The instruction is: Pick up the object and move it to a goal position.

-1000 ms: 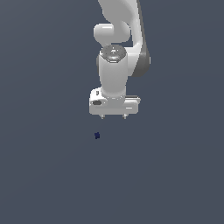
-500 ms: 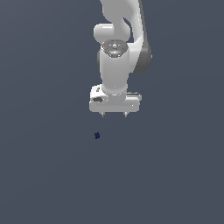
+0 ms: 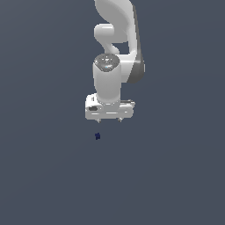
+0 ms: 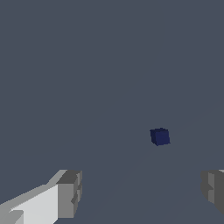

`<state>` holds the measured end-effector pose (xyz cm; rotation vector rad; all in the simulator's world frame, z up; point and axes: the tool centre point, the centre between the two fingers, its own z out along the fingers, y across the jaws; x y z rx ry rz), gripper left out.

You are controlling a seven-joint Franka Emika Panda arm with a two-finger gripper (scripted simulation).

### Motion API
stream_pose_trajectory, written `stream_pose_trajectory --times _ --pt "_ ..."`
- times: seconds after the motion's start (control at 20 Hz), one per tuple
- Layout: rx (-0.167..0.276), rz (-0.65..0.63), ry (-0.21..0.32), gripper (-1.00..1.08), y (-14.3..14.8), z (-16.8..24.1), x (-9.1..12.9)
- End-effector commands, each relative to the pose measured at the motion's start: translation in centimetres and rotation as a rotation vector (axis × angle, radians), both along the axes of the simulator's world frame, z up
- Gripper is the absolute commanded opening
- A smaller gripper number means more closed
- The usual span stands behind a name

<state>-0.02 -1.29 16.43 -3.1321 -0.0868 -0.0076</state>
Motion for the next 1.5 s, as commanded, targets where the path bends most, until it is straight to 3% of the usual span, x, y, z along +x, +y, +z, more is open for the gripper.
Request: stream_pose_trajectory --times 0.0,0.65,1.45 --pt "-0.002 0.025 0.001 1.00 -1.1 -1.5 0.2" --pt "-0.008 0.156 0.004 1.00 -6.5 -9.2 0.5" --pt "-0.009 0.169 0.004 1.00 -7.0 -12.7 0.3"
